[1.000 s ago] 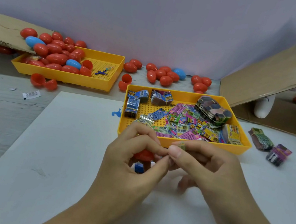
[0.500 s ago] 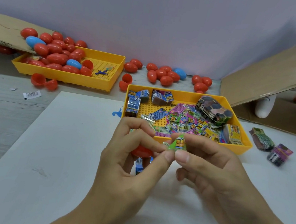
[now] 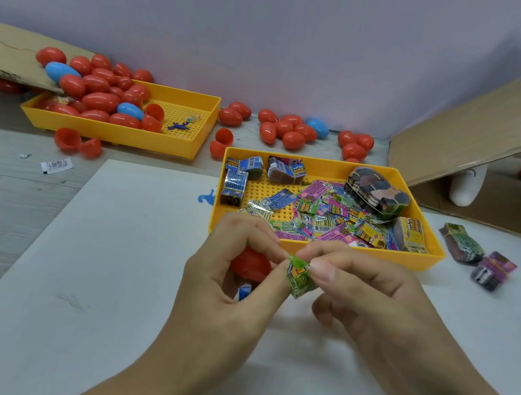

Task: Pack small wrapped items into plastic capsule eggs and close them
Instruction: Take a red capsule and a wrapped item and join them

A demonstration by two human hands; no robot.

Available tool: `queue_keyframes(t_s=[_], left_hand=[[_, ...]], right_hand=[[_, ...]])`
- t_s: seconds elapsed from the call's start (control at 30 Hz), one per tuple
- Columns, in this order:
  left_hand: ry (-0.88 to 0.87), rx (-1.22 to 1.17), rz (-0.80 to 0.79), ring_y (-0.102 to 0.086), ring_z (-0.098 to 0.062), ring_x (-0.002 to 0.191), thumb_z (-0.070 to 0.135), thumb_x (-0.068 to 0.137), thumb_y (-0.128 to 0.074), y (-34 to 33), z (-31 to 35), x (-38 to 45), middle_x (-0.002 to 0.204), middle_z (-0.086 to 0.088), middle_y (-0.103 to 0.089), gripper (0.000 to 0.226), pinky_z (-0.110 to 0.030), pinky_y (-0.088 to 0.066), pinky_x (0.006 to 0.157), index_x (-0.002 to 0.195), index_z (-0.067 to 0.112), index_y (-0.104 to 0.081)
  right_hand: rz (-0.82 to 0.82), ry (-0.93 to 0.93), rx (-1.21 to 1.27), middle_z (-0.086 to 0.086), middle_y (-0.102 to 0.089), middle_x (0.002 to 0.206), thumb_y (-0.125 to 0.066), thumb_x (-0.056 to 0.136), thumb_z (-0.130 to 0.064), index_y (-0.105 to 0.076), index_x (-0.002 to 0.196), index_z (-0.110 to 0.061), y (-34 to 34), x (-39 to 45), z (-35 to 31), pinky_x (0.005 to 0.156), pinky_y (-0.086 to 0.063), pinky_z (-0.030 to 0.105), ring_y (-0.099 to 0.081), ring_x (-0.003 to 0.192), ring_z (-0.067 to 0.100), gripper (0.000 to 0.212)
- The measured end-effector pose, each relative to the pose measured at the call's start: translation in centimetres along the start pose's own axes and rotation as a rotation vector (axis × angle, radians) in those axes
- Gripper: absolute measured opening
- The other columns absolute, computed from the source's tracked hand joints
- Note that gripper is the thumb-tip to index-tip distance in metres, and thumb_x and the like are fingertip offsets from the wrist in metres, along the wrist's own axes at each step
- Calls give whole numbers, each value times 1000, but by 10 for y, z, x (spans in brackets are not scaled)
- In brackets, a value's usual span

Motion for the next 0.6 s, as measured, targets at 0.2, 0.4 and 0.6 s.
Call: queue_keyframes(t_s=[0.2,0.4,0.6], left_hand=[[182,-333,-21,-60,-21,75,16,72,-61,2,-8,2,92,-2,-60,33,-27,-48,62,102,31,-60],[74,-286,-32,-64,-17,93,-1,81,-62,-3,-2,1,98,-2,-66,51,-31,-55,82,121,22,-39],[56,-224,-66,-66,-22,104,-2,81,-64,-4,2,1,108,-6,-70,59,-25,-52,86,127,22,-37]], right_hand=[[200,64,3,-4,-68,85,-86,58,-23,-78,68,-13,9,2,-1,53,-41,22,-53,69,12,17],[280,219,-226,-5,-66,90,-80,73,-32,-79,71,-21,5,-2,-5,58,-44,11,-58,67,2,10],[249,153,-115,-8,-67,92,-82,69,-39,-80,74,-20,5,0,0,55,-43,23,-55,69,10,20]])
Point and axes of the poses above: each hand's wrist, its own x-axis towards the middle knuckle, its own y-axis out of the back of the hand, z = x × y, the point moved 3 cm from there along x, towards the middle knuckle
